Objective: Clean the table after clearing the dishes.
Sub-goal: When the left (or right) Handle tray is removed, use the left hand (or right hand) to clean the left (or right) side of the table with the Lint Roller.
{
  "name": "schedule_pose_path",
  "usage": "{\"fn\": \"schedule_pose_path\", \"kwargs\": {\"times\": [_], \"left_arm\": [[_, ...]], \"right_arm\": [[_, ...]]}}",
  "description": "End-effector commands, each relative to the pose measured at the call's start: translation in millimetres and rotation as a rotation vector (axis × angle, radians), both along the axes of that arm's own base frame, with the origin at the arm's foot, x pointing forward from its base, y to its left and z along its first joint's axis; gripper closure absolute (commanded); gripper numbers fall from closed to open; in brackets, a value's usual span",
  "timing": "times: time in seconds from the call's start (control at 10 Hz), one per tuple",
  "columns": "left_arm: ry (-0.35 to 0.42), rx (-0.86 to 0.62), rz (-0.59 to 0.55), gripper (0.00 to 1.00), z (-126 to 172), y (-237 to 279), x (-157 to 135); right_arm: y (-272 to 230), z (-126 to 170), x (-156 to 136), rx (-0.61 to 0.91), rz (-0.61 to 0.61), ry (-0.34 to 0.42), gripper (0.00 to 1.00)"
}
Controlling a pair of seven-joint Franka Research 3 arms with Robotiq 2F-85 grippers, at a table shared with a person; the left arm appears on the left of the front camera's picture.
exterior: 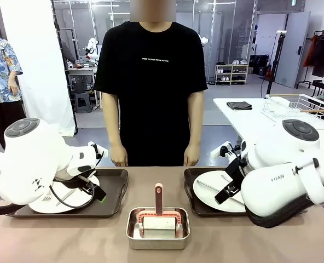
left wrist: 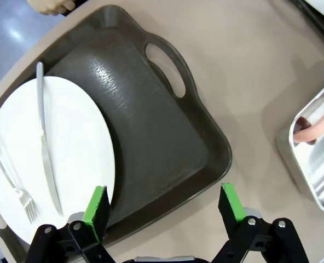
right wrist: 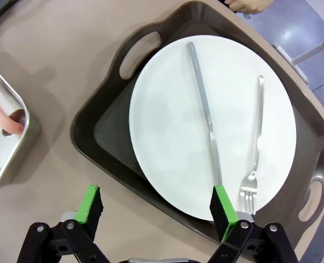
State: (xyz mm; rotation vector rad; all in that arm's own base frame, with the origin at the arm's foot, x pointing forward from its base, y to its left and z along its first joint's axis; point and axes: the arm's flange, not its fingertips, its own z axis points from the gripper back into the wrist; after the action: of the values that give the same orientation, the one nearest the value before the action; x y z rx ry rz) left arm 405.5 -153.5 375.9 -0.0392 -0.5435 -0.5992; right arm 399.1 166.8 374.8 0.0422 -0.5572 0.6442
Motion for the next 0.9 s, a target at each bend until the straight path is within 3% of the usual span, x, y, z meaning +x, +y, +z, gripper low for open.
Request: {"fn": "schedule_pose_path", "kwargs": {"times": [0.0, 0.1, 0.3, 0.4, 0.5, 0.8], "left_arm": [[0.086, -0.051, -0.048, 0.00, 32, 10, 19], [0.160, -0.062, -0.063, 0.00, 48, 18, 31], [0.336, -0.181, -0.139, 0.00, 83, 41, 55], [0.461, -0.326, -0.202, 0.00, 96, 57, 66], [0.521, -0.442, -0.188, 0.00, 106, 76, 77], [0.575, -0.857, -0.224, 0.00, 112, 149, 77]], "right_arm": [[-9, 38, 22, 0.114, 0.016, 0.144, 0.00], [-16, 58, 36, 0.226, 0.031, 0.304, 0.00], [-30, 85, 67, 0.236, 0.016, 0.373, 0.00], [-34, 89, 78, 0.303, 0.016, 0.472, 0.00], [-46, 98, 88, 0.397, 0.007, 0.543, 0.00], [-103, 115, 105, 0.698, -0.012, 0.708, 0.00]]}}
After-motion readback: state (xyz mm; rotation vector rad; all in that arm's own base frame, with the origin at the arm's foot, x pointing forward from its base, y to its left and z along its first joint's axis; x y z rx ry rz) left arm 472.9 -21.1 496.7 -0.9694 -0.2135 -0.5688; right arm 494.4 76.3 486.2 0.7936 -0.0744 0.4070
